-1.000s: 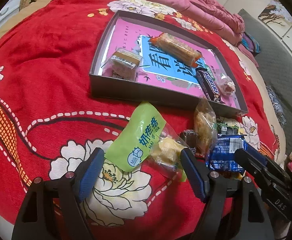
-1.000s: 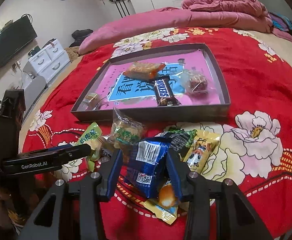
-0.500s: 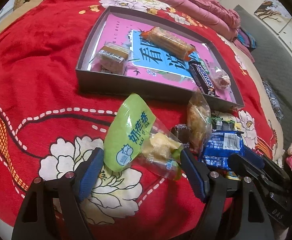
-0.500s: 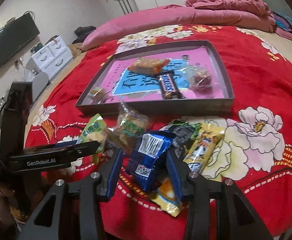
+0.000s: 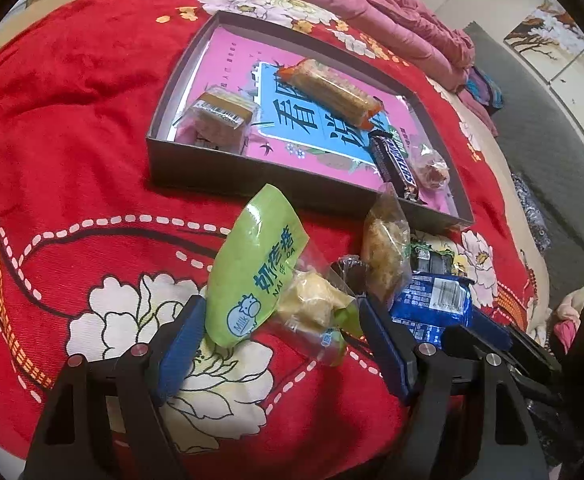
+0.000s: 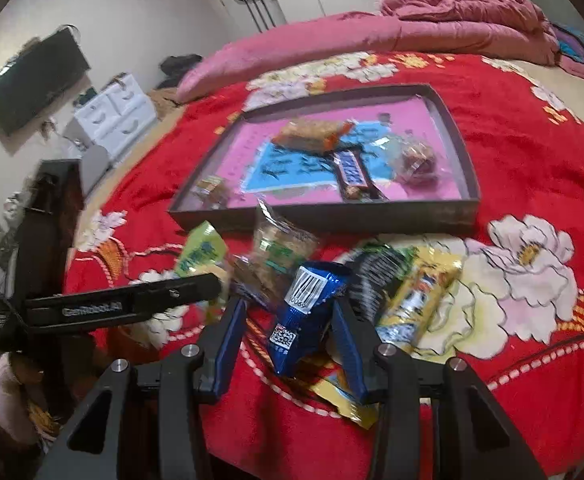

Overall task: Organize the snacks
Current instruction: 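Grasp the green milk-candy bag with the left tool while the right tool grasps a blue biscuit pack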

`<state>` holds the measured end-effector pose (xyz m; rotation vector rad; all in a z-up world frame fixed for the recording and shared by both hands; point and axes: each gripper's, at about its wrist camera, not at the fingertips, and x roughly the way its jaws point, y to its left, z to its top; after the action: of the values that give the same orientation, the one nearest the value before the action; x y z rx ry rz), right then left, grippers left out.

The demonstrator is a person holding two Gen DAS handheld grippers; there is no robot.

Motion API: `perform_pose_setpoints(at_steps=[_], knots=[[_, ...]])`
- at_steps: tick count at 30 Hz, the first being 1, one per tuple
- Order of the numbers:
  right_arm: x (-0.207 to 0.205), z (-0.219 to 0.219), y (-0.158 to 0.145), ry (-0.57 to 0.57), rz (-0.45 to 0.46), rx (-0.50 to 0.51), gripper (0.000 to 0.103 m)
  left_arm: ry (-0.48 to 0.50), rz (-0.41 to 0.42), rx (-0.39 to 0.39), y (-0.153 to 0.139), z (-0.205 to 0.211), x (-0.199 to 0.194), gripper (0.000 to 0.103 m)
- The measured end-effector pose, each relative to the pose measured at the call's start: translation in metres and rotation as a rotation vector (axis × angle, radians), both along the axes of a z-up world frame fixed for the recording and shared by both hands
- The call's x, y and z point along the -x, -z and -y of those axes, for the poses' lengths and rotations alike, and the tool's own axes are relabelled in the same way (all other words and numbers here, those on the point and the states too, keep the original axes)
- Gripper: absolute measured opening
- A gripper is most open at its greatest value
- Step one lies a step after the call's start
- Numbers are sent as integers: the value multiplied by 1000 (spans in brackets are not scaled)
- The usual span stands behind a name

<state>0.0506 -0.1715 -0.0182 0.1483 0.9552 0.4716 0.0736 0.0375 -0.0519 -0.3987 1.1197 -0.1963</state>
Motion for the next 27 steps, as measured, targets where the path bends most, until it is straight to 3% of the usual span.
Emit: perform_pose_setpoints(at_steps=[16,27], knots=[[10,7,8,34,-85,-12,45,-2,-8,-11,1,0,1,78],[1,2,11,28,-80,-37,45,-4,-15,-10,2,1,0,78]])
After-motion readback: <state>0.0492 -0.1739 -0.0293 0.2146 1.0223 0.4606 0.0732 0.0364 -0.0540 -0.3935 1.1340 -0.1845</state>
